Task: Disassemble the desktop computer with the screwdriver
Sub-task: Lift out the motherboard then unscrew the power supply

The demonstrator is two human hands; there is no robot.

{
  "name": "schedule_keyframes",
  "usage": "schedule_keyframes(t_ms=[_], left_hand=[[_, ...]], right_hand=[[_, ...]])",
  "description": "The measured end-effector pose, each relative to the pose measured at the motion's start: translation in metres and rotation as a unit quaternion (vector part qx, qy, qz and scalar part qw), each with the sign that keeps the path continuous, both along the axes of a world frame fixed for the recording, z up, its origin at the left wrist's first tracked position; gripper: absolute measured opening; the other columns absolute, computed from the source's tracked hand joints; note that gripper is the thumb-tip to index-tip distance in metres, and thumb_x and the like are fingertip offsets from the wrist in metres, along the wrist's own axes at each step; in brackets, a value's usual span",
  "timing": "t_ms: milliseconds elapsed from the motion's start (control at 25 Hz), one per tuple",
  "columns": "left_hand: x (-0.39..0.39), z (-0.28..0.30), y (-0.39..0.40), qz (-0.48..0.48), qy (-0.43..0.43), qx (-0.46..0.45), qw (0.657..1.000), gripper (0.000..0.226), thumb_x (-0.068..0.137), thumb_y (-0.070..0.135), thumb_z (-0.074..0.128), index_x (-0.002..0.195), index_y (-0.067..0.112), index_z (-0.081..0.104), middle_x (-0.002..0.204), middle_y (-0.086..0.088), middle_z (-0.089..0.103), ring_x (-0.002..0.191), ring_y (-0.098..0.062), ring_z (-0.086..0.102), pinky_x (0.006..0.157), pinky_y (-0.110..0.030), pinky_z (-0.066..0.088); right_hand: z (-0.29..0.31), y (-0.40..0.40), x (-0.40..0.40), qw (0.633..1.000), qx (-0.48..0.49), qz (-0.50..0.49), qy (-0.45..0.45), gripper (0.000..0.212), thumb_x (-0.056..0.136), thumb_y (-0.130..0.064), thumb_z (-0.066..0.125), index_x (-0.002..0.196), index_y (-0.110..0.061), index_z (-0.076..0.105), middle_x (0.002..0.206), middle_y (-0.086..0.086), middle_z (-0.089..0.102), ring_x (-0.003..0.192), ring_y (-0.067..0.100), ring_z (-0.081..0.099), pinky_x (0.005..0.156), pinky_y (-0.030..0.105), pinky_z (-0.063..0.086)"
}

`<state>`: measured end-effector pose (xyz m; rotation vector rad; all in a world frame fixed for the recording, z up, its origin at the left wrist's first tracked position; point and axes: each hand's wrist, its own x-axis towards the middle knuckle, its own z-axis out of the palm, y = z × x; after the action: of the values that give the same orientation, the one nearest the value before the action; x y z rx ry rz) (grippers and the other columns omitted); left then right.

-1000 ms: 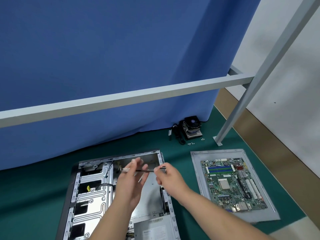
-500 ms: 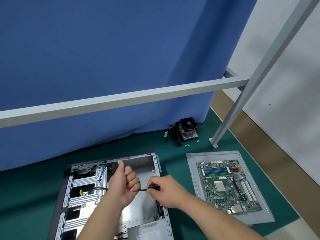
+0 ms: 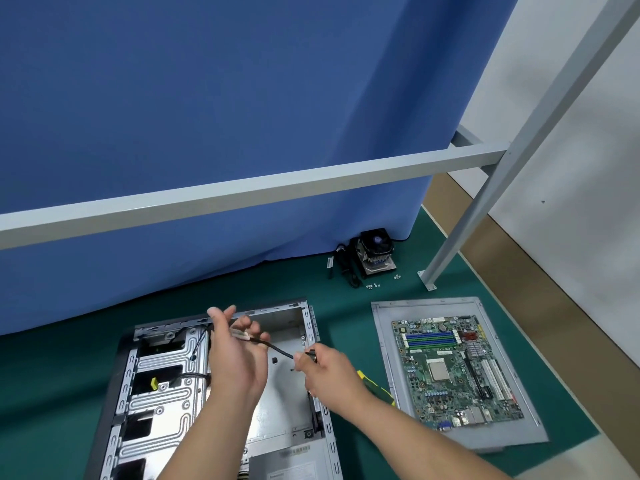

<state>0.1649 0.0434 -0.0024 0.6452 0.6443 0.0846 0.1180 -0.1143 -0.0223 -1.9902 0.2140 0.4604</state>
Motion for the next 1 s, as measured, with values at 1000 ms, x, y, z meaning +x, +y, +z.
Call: schedule_keyframes(t_ms=[1000], left_hand=[[0.137,-0.073,0.000,-0.431,0.073,0.789,0.433,0.042,0.104,0.056,0.035,0.115,0.028,0.065,0.117,0.003,0.065,0.115,-0.022,0.054,0.092,-0.039,0.038]], right_hand=[[-0.053,-0.144,0.172,0.987,-0.041,-0.143,0.062,0.011,0.094,-0.011,0.065,0.096,-0.020,0.073,0.065,0.000,0.068,0.062,0.014,0.062,0.065,0.027,0.051]])
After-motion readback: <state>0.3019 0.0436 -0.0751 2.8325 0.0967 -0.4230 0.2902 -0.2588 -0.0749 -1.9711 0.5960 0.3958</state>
